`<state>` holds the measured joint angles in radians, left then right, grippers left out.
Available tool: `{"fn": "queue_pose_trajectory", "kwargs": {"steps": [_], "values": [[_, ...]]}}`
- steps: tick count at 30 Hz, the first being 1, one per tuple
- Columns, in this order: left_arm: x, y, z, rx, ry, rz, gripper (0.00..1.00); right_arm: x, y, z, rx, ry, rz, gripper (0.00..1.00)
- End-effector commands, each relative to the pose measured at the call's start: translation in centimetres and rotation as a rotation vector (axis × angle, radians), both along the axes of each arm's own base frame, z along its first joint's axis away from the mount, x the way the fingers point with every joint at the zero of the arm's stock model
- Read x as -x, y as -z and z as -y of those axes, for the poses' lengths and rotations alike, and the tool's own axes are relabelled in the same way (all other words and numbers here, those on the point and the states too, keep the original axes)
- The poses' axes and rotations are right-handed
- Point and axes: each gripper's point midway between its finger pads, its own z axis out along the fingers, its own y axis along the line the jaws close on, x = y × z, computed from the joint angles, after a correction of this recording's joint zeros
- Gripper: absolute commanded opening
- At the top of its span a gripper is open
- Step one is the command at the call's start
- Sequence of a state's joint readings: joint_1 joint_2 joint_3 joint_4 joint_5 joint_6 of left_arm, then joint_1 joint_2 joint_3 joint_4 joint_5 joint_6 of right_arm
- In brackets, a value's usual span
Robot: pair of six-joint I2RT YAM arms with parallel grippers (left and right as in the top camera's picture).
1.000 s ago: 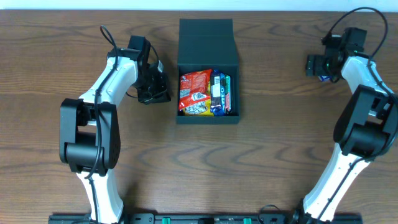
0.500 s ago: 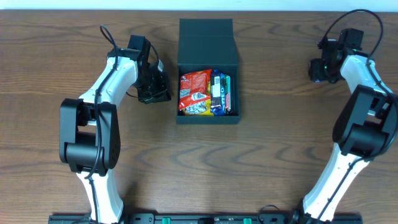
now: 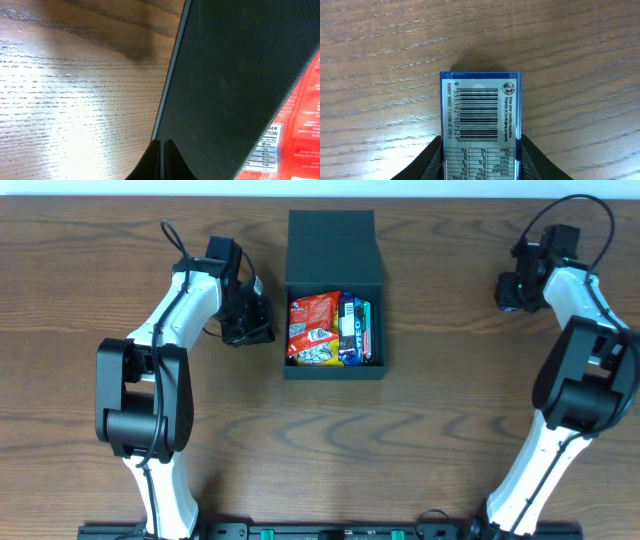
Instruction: Pack container
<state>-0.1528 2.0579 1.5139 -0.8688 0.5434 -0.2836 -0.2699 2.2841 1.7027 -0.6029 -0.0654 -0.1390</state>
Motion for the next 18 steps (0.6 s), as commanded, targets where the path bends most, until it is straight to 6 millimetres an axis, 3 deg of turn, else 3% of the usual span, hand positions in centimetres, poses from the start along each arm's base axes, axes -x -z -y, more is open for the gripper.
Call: {"fn": "queue_pose_trajectory", "kwargs": {"steps": [1,5,8,11,15,18], "values": [[0.3,0.7,0.0,-0.006,0.015,-0.012,0.06,-0.4,0.5,-2.1,-0.038,0.012,-0.008,0.28],[0.2,0.7,0.0,-0.005,0.015,-0.01,0.06,-1.4,-1.2,-4.1,-0.072,-0.007,0.017,0.22],[0.2,0.7,0.0,-0.005,0.015,-0.007,0.06,-2.6,-4.0,-8.1,-0.164,-0.076,0.052,0.04],[0.0,0.7,0.1,-0.004,0.015,0.001,0.06,-3.1,-6.5,-12.2,-0.253,-0.129,0.072,0.01],[-0.2,0.7,0.1,-0.003,0.015,0.008,0.06,-1.8,-9.8,-18.8,-0.284,-0.199,0.042,0.01],[-0.4,0.7,0.1,-0.001,0.015,0.02,0.06,0.3,-11.0,-22.8,-0.242,-0.251,0.001,0.01]]}}
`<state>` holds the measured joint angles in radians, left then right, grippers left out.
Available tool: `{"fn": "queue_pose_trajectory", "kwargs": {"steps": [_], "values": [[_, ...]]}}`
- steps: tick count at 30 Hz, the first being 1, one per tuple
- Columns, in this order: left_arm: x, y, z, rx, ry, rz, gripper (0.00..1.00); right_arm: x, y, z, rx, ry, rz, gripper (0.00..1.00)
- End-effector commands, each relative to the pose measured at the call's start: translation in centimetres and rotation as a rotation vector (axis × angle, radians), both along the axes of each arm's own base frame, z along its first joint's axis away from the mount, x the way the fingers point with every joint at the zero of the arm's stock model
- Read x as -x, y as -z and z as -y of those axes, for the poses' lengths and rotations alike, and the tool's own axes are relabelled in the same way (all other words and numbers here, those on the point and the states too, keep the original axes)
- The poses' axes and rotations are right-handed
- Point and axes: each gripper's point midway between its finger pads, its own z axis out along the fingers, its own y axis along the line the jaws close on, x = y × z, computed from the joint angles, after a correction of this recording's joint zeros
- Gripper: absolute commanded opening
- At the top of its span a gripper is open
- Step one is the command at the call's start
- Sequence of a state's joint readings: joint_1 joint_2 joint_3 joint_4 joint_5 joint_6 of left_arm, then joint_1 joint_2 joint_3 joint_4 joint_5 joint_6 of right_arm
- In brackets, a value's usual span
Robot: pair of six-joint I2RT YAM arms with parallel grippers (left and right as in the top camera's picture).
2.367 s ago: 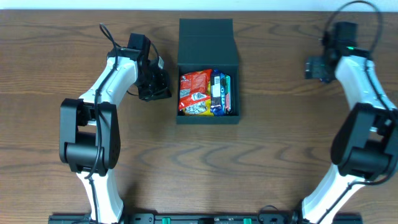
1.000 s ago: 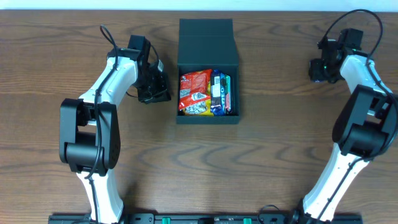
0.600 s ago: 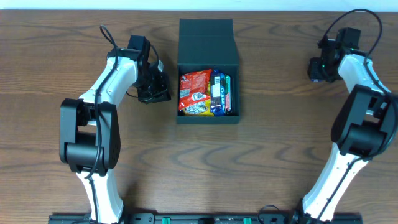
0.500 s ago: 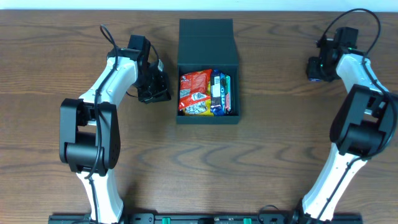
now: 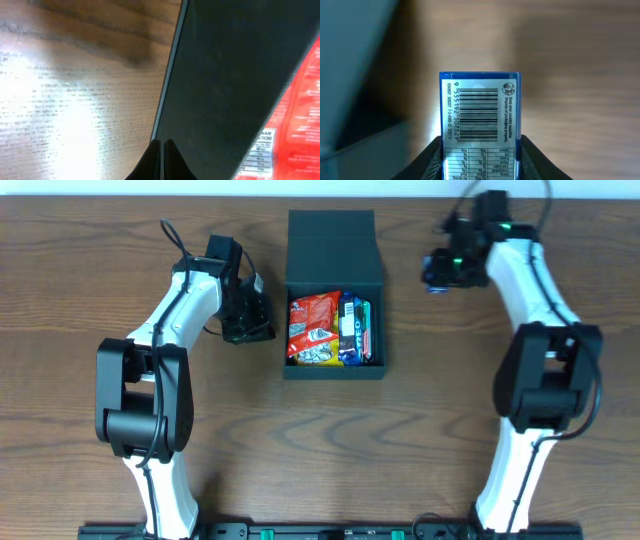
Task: Pack container
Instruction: 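Carry the blue bar over the box with the right gripper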
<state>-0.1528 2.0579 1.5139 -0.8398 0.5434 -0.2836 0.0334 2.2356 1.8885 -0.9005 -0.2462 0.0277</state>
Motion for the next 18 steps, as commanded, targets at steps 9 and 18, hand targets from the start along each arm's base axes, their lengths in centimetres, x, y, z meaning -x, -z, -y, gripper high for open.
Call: {"fn": "queue_pose_trajectory", "kwargs": {"steps": [9,18], "values": [[-0.7,0.6,0.2,-0.001,0.015,0.03,0.06,5.2,-9.2,-12.1,0.095,-0.016,0.093,0.01],[-0.8,0.6,0.2,0.0,0.016,0.035,0.06,9.3,-3.2,-13.5,0.201,0.135,-0.07,0.01]]}}
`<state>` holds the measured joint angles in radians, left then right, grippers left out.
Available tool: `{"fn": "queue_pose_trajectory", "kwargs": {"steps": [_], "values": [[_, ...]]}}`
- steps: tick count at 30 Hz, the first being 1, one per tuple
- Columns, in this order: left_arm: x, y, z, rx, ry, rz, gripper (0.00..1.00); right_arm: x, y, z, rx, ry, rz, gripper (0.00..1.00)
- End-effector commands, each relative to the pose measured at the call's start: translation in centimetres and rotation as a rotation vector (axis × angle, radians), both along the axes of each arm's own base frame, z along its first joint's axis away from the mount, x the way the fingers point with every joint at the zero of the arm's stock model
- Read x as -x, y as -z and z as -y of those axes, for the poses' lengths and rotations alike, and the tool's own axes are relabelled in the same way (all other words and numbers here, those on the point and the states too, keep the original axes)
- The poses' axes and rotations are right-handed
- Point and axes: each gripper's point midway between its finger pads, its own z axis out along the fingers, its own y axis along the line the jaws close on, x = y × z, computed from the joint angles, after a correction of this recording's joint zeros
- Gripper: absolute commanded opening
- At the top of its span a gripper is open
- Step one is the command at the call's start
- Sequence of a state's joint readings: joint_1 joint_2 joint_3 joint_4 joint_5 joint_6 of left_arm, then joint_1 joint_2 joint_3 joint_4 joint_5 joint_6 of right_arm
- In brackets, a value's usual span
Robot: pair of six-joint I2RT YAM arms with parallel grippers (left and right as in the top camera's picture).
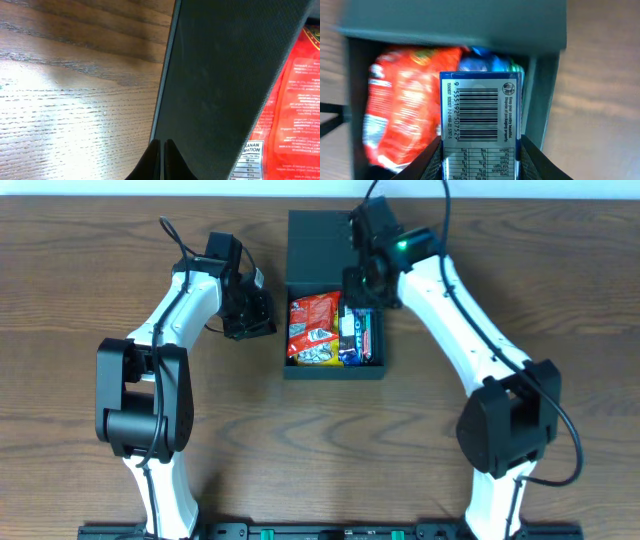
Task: Pack container
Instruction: 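Carry the blue bar over the box with the right gripper, then insert the blue bar into the box and release it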
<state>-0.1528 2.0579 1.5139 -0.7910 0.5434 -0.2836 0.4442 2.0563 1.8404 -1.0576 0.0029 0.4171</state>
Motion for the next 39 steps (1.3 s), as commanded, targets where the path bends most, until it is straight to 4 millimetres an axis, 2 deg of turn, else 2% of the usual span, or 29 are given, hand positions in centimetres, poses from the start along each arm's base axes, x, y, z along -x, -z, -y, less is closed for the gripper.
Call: {"fn": "queue_pose_trajectory", "kwargs": {"steps": [1,6,11,15,16,17,18,20,21,25,30,34,37,39], "values": [[0.3,0.8,0.0,-0.007,0.016,-0.013,0.06,1.0,2.3,0.8,0.096,0.107,-0.021,0.01],[0.3,0.8,0.0,-0.008,0.019,-0.012,0.06,1.8,3.6,1.1,0.131,0.116,-0.04,0.01],[0.3,0.8,0.0,-0.008,0.019,-0.012,0.06,3.4,6.0,1.8,0.149,0.138,-0.094,0.01],[0.3,0.8,0.0,-0.008,0.019,-0.012,0.06,3.4,6.9,1.8,0.147,0.138,-0.09,0.01],[0.3,0.8,0.0,-0.007,0.019,-0.012,0.06,3.4,6.9,1.8,0.146,0.138,-0.089,0.09],[0.3,0.8,0.0,-0.007,0.019,-0.012,0.06,3.4,6.9,1.8,0.146,0.134,-0.088,0.28],[0.3,0.8,0.0,-0.008,0.019,-0.013,0.06,3.3,6.9,1.8,0.146,0.129,-0.085,0.42],[0.3,0.8,0.0,-0.007,0.019,-0.013,0.06,3.1,6.9,1.7,0.148,0.109,-0.077,0.67],[0.4,0.8,0.0,-0.008,0.019,-0.014,0.06,3.1,6.8,1.8,0.149,0.108,-0.074,0.76],[0.5,0.8,0.0,-0.009,0.019,-0.021,0.06,2.6,5.6,1.8,0.137,0.115,-0.055,0.9],[0.5,0.8,0.0,-0.009,0.019,-0.019,0.06,1.4,1.3,1.3,0.096,0.1,0.035,0.87],[0.4,0.8,0.0,-0.009,0.019,-0.017,0.06,0.4,-2.9,2.0,0.095,0.119,0.156,0.75],[0.3,0.8,0.0,-0.008,0.018,-0.011,0.06,-0.1,-5.8,2.7,0.1,0.128,0.245,0.6],[0.2,0.7,0.0,-0.007,0.018,-0.008,0.06,-0.3,-6.8,2.6,0.094,0.105,0.28,0.38]]}}
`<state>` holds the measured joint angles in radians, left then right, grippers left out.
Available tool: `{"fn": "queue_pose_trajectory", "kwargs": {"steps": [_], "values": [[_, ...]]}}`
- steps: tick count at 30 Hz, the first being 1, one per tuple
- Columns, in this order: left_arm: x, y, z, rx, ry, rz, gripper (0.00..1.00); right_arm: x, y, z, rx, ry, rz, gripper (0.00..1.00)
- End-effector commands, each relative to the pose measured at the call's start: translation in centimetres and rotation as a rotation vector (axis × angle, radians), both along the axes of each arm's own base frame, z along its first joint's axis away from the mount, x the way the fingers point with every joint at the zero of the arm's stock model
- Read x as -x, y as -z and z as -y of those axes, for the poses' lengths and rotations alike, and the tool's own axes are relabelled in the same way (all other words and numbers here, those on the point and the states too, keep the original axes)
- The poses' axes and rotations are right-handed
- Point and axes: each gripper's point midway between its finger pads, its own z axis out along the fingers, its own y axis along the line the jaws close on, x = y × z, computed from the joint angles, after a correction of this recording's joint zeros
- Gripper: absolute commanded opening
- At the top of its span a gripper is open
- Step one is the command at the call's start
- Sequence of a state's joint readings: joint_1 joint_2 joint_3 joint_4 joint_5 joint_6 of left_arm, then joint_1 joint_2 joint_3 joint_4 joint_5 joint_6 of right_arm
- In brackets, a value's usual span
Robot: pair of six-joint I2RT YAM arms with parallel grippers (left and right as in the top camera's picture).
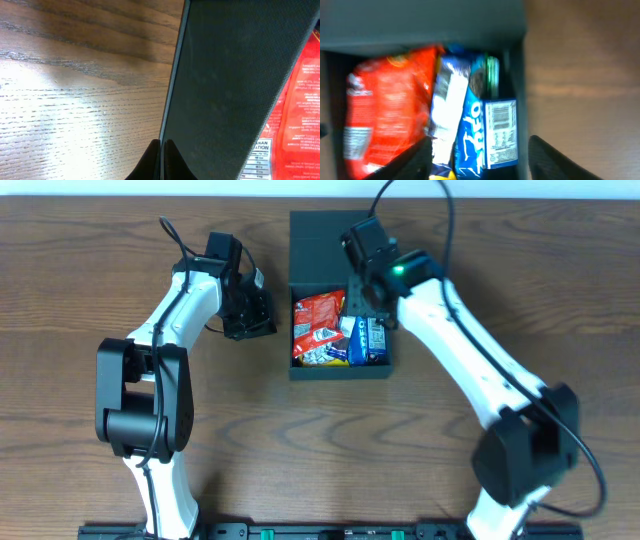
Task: Pack container
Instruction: 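Insert the blue bar into the box and release it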
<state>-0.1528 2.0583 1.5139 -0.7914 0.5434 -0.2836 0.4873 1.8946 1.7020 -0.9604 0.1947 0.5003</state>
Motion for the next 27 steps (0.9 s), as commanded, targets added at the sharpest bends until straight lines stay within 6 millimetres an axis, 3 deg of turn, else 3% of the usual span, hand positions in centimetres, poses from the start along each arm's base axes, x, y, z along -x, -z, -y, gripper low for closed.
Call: {"fn": "queue_pose_trajectory", "kwargs": {"steps": [1,6,8,11,19,27], "values": [[0.2,0.7,0.1,-0.006,0.018,-0.005,0.06,-0.9,-3.4,0.8,0.022,-0.008,0.104,0.32],[0.1,0.7,0.1,-0.006,0.018,-0.004,0.06,-0.1,-1.1,-1.3,-0.026,-0.15,0.023,0.22],[0.1,0.7,0.1,-0.006,0.018,-0.004,0.06,0.3,0.5,-1.7,-0.028,-0.175,-0.025,0.01],[0.1,0.7,0.1,-0.006,0.018,-0.004,0.06,0.8,2.8,-1.9,-0.033,-0.185,-0.102,0.01],[0.3,0.7,0.0,-0.007,0.018,-0.011,0.06,2.4,8.4,-4.9,-0.131,-0.284,-0.279,0.01],[0.6,0.8,0.0,-0.009,0.018,-0.022,0.06,2.2,9.6,-8.1,-0.208,-0.378,-0.265,0.01]]}}
